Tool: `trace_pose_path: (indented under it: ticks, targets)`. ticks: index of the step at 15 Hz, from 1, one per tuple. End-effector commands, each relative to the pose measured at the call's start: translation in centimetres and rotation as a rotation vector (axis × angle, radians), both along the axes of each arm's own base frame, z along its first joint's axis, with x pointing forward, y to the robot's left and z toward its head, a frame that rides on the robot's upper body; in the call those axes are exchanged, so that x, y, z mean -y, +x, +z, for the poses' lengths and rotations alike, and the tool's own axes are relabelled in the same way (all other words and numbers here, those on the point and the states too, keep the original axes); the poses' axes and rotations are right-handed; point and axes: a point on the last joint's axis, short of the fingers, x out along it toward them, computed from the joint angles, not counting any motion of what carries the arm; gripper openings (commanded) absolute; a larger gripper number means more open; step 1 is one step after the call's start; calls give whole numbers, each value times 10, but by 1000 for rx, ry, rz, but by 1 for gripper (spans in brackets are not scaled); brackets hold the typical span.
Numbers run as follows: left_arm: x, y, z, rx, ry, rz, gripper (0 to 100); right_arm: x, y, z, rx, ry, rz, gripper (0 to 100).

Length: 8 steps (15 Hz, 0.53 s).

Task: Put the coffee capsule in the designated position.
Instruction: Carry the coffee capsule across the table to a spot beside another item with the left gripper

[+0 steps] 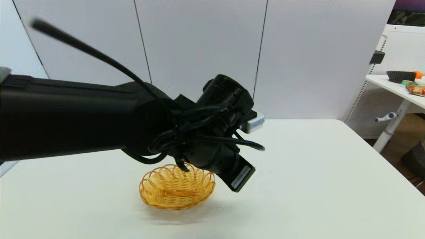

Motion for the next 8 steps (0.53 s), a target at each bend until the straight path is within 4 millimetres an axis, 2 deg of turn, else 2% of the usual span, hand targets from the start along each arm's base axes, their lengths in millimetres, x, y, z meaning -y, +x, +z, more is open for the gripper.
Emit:
trace_pose_path:
  ticks: [1, 3, 8]
  targets:
    - [8, -1, -25, -12, 13, -12, 0, 0, 0, 0, -2, 0, 0, 100]
    - [9, 0, -33, -3, -3, -12, 0, 0, 0, 0, -2, 0, 0, 100]
    - [9, -1, -40, -16, 14, -13, 0, 0, 0, 0, -2, 0, 0, 100]
